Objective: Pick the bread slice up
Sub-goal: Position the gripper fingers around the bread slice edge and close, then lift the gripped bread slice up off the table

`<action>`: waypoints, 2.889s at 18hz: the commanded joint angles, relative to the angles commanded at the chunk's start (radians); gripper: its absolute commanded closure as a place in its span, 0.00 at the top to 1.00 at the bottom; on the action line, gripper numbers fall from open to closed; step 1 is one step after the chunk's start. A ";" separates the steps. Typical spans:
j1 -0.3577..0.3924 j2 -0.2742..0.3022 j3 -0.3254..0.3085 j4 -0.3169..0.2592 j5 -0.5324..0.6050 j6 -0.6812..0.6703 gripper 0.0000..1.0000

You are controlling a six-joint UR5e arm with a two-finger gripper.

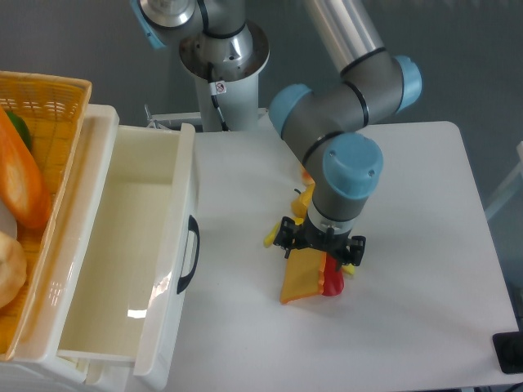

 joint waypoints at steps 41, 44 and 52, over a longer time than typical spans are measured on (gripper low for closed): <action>-0.071 0.172 0.002 -0.075 -0.034 0.162 0.00; -0.067 0.202 0.002 -0.081 -0.032 0.276 0.00; -0.074 0.218 0.026 -0.208 0.098 0.494 0.00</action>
